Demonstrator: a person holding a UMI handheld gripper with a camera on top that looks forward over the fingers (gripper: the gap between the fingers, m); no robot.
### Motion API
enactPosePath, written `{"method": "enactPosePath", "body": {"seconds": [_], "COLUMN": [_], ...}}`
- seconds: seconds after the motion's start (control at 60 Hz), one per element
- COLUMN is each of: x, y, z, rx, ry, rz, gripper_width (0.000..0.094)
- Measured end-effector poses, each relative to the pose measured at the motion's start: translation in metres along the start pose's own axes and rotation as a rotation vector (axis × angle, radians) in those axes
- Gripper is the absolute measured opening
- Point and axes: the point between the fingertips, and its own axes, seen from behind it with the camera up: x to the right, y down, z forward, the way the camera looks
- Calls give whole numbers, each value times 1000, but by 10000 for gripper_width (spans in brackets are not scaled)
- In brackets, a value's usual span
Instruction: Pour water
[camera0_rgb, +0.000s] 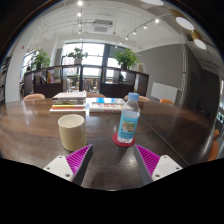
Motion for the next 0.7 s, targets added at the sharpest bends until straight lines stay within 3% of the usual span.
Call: {"method": "enactPosePath", "body": {"seconds": [0.2, 0.3, 0.517, 0.7], "x": [-62, -91, -137, -156], "y": [10, 1, -22, -31], "z": [-81, -117, -165, -194], "rx": [-15, 29, 85, 99], "ry": [-158, -224, -312, -326], "rz": [-52, -39, -43, -68], "gripper_width": [855, 854, 851, 851]}}
